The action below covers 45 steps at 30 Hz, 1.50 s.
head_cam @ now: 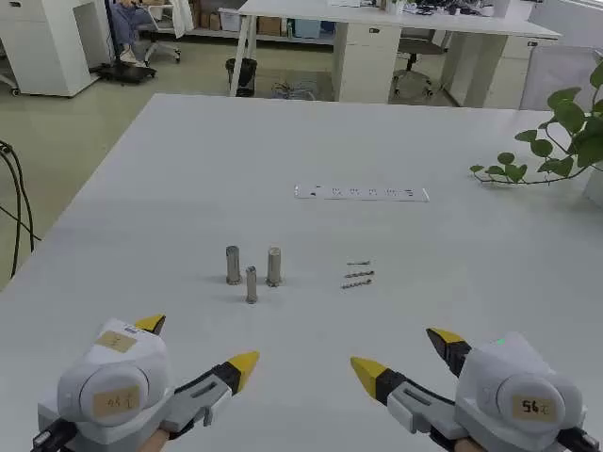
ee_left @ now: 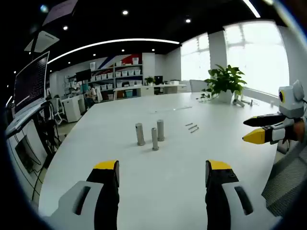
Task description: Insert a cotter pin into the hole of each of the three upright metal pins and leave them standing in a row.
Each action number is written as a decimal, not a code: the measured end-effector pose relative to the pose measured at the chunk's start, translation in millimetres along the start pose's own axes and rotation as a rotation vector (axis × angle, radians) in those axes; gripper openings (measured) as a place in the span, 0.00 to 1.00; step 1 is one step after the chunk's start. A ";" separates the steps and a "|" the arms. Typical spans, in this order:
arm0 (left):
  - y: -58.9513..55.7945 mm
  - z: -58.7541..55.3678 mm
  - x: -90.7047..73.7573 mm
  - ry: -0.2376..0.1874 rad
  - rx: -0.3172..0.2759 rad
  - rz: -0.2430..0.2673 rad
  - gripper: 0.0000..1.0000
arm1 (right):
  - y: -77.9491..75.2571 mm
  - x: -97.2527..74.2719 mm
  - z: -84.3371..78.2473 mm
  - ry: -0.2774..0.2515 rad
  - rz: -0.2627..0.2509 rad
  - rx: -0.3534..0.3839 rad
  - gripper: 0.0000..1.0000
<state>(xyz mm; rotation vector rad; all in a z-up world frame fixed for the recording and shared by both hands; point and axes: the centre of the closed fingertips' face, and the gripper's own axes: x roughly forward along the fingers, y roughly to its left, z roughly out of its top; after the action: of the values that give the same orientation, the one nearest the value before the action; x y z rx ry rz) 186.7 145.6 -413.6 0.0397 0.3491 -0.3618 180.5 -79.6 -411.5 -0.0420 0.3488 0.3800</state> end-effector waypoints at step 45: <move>-11.9 8.9 1.3 -0.031 0.031 -0.030 0.99 | 4.8 -0.7 8.6 -0.035 0.018 0.005 0.70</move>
<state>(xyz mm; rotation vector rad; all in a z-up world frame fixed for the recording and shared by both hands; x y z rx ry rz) 186.6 133.2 -405.4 0.0591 0.3135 -0.3969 180.8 -74.6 -403.1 -0.0271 0.3154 0.3977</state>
